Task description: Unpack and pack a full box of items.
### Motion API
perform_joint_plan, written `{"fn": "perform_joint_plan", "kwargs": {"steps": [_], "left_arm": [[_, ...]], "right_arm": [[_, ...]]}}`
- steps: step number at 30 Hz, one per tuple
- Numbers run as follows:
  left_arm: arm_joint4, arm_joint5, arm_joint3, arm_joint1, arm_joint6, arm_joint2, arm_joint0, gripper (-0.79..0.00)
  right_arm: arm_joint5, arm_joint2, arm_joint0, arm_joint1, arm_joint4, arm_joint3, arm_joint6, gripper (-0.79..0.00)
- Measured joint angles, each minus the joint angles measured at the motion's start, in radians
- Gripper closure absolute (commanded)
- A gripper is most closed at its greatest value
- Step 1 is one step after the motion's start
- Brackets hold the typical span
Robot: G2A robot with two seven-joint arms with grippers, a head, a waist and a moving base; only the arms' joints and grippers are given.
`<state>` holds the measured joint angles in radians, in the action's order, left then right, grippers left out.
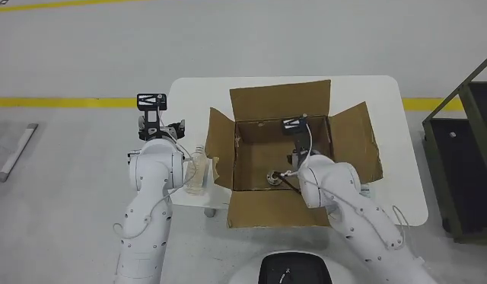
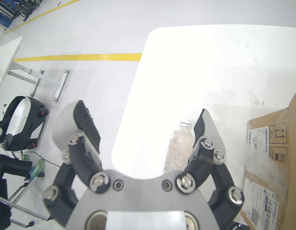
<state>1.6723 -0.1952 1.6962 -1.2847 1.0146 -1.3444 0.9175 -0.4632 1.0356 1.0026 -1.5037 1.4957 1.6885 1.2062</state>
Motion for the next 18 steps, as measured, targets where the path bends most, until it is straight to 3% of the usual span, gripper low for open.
{"fn": "perform_joint_plan", "kwargs": {"steps": [3,13,18], "left_arm": [[0.000,0.000,0.000,0.000,0.000,0.000,0.000,-0.785],[0.000,0.000,0.000,0.000,0.000,0.000,0.000,-0.785],[0.000,0.000,0.000,0.000,0.000,0.000,0.000,-0.785]], "right_arm": [[-0.012,-0.016,-0.032,-0.010,-0.020,-0.084,-0.015,0.000],[-0.009,-0.018,-0.030,-0.010,-0.019,-0.086,-0.019,0.000],[0.041,-0.044,-0.047,-0.020,-0.040,-0.116,-0.022,0.000]]}}
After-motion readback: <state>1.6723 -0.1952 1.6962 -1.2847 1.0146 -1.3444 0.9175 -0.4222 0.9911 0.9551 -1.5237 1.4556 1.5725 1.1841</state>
